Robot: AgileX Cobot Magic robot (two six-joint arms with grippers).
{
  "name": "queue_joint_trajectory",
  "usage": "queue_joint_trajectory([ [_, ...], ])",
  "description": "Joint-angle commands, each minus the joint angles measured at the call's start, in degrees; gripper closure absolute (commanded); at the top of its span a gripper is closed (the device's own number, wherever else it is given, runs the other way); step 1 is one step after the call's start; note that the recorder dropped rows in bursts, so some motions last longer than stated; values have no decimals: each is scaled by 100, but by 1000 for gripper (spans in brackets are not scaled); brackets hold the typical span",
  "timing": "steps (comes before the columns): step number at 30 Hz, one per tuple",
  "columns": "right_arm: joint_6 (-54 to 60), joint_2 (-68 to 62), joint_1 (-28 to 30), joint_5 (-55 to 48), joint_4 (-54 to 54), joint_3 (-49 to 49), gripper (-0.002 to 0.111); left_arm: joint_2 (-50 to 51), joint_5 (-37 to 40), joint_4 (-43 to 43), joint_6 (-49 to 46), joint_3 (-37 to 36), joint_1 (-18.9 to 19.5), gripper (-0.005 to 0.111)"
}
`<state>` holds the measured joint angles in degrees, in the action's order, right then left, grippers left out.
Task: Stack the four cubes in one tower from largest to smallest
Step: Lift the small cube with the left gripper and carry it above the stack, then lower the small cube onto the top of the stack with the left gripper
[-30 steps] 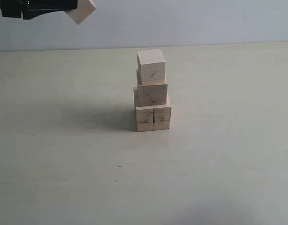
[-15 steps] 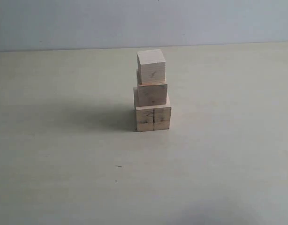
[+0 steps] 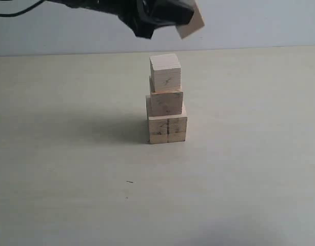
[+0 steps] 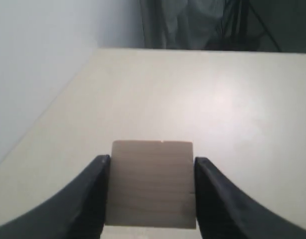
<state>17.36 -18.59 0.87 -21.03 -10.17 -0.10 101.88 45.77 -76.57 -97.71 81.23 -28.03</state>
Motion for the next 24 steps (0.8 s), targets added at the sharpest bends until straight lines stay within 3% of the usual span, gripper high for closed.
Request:
queue_joint_trajectory([
  [1,7,-16,9,82,-30,10,108,120,-111,1698,1501,321,-165,107],
  [4,7,-16,9,82,-30,10,108,120,-111,2768,2697,779,-260,107],
  [9,7,-16,9,82,-30,10,108,240,87,3790,3685,1515,-271,107],
  [15,7,-16,9,82,-30,10,108,745,1513,4445,3562,2019,-271,107],
  [24,7,-16,9,82,-30,10,108,984,1393,4383,3342,2397,-271,107],
])
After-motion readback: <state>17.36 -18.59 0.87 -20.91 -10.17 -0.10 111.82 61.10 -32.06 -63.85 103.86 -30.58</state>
